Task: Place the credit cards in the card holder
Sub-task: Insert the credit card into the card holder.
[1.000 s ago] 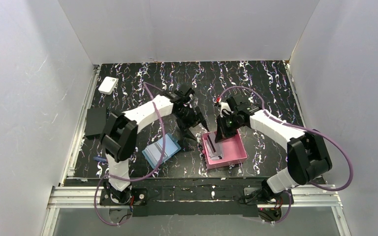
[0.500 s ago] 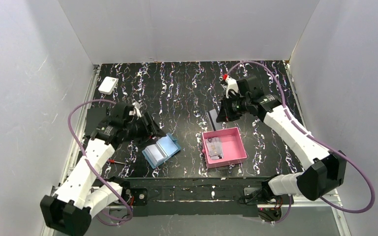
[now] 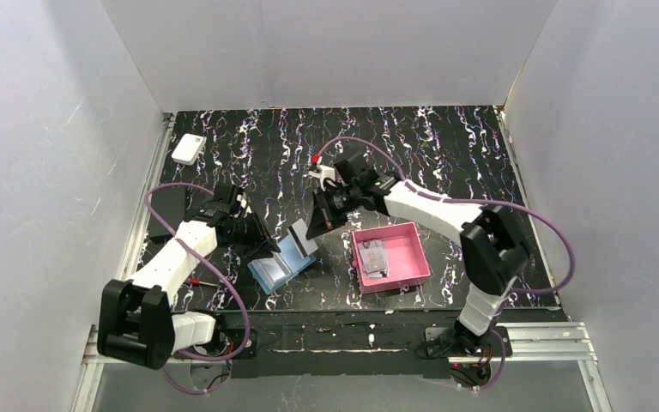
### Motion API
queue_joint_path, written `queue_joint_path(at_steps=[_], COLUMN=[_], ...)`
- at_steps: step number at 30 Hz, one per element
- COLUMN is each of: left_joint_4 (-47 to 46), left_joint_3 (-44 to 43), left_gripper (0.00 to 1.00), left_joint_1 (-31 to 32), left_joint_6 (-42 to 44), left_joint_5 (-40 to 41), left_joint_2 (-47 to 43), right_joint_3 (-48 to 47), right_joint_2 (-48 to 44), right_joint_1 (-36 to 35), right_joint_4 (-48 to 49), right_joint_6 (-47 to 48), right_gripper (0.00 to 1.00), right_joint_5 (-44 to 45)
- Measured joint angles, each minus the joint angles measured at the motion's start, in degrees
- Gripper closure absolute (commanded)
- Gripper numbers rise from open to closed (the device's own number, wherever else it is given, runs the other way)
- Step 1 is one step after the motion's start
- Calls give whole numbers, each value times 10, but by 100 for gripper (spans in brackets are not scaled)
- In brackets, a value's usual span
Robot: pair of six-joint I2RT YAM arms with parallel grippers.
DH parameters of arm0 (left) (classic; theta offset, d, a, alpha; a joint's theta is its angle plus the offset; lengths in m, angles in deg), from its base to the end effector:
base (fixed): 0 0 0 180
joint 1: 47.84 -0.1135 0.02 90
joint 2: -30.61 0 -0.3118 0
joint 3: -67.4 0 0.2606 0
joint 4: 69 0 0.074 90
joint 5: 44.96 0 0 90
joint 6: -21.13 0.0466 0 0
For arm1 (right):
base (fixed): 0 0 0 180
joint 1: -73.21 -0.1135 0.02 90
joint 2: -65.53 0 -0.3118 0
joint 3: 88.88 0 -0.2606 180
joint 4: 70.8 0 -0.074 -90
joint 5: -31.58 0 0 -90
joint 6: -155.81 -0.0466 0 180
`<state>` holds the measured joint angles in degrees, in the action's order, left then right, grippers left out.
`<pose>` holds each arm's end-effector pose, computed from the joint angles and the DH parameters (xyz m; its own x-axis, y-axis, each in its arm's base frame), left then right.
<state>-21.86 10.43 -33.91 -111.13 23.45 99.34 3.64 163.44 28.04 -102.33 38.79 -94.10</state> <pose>0.2120 -0.0702 0.2505 -0.8897 -0.4236 -0.1704 -0.2567 0.7727 -0.5806 0.2644 0.3045 0.3004 -0.8205 -0.3020 -0.4853 -0.5714 0.4516 0.6852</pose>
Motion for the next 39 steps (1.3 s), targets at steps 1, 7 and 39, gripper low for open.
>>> queue_joint_path(at_steps=[1,7,39], left_joint_4=[-5,-25,-19], left_joint_3=[1,15,43], left_gripper=[73,74,93], left_joint_1=[-2,-4,-6], left_joint_6=[3,18,26], left_joint_5=[3,12,60], left_joint_2=[14,49,73], right_joint_3=[-5,-23,-141], right_joint_2=[19,92,269], right_joint_1=[-2,-7,-24], right_joint_4=[6,16,-78], right_joint_6=[-2,1,88], right_gripper=[99,99,99], right_joint_5=[-6,-29,-130])
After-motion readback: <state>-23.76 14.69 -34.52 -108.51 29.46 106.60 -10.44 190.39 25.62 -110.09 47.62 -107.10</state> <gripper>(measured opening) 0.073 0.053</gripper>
